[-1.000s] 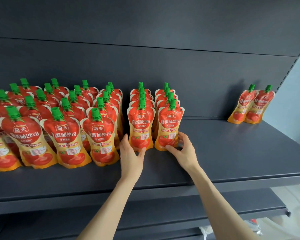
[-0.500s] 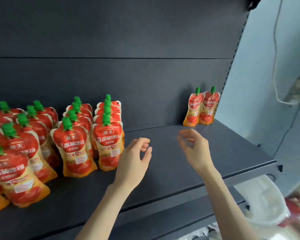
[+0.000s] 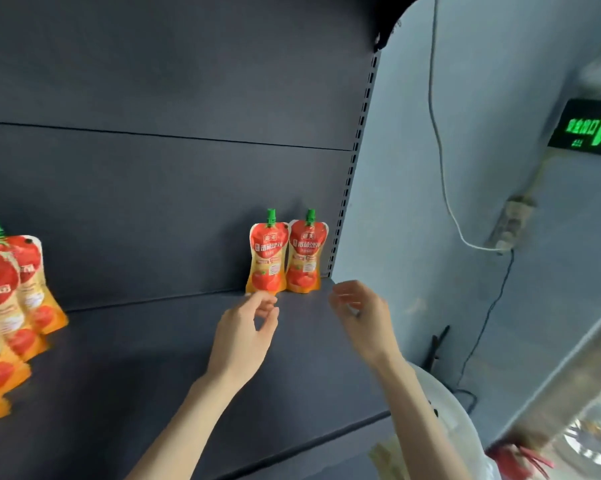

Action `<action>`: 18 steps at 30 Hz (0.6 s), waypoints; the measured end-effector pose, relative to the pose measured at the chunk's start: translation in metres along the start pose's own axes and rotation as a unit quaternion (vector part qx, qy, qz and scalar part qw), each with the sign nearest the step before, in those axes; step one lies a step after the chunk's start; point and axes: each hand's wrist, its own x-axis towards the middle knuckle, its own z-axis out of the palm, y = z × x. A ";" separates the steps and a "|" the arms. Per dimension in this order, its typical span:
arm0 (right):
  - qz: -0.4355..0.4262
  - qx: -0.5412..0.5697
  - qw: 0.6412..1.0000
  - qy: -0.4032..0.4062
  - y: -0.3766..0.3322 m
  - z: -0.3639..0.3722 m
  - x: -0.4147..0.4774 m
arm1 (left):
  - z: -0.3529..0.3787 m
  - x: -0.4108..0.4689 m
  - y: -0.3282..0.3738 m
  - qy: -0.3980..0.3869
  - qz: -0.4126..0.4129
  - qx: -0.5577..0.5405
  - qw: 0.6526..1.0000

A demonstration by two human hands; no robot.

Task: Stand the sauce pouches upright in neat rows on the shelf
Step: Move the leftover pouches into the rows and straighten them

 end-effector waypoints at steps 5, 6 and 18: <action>-0.017 0.006 1.000 0.000 0.016 0.002 0.068 | 0.017 0.066 -0.004 0.065 0.038 0.036 0.997; -0.019 0.008 1.000 -0.001 0.018 0.005 0.081 | 0.018 0.080 -0.006 0.081 0.040 0.046 0.995; -0.039 0.024 0.998 -0.051 0.041 0.046 0.186 | 0.042 0.162 -0.041 0.095 -0.059 0.014 0.994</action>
